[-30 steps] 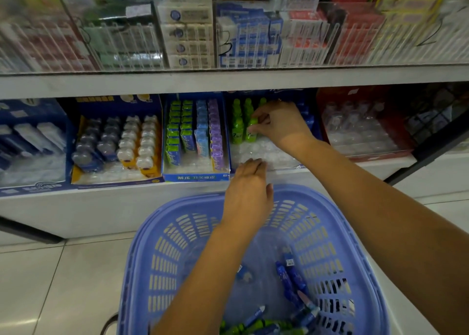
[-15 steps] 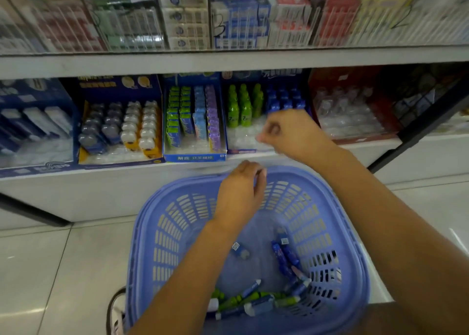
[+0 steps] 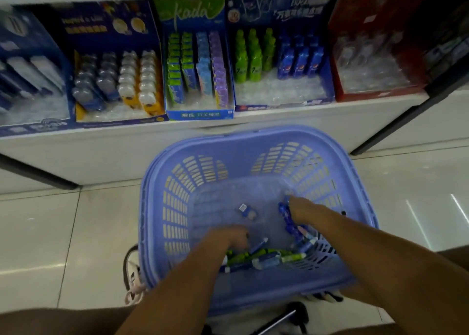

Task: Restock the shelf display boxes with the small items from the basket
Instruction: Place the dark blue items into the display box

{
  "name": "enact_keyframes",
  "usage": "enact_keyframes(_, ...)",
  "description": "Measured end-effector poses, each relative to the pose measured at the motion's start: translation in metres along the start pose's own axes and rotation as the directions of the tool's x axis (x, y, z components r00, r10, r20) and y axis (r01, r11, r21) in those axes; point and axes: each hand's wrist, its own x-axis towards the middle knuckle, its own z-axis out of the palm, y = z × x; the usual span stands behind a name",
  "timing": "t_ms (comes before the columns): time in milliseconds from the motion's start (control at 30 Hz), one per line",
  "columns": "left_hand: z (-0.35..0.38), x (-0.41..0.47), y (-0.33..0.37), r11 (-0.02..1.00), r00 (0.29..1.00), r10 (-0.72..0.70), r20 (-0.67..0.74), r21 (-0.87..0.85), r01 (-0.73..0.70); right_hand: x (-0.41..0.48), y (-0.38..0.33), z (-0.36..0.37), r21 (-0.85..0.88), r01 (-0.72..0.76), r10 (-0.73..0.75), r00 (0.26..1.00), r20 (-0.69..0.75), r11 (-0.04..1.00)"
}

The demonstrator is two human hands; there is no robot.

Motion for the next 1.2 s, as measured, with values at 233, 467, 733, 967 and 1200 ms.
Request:
enact_keyframes(233, -0.006, 0.024, 0.005, 0.947, 0.934, -0.114, -0.339, -0.321, -0.001, 0.023, -0.006, 0.015, 0.201, 0.025, 0.003, 0.990, -0.139, 0.979)
enact_keyframes(467, -0.017, 0.043, 0.029, 0.983, 0.875, -0.056, -0.480, -0.181, -0.036, 0.030, -0.015, -0.003, 0.583, -0.004, 0.010, 1.000, -0.007, 0.813)
enact_keyframes(733, -0.012, 0.048, 0.038, 0.990, 0.921, 0.001, -0.390, 0.132, 0.055, 0.017, 0.003, -0.033, 0.992, -0.070, -0.027, 0.997, 0.068, -0.108)
enact_keyframes(967, -0.023, 0.035, 0.035, 0.958, 0.910, -0.096, -0.403, -0.286, -0.026, -0.016, 0.017, -0.046, 0.937, -0.015, -0.121, 0.992, -0.029, -0.349)
enact_keyframes(1200, -0.094, -0.020, 0.057, -0.059, 0.960, -0.037, -0.279, -0.958, -0.281, -0.069, 0.021, -0.075, 0.911, 0.350, 0.057, 0.927, -0.370, 0.218)
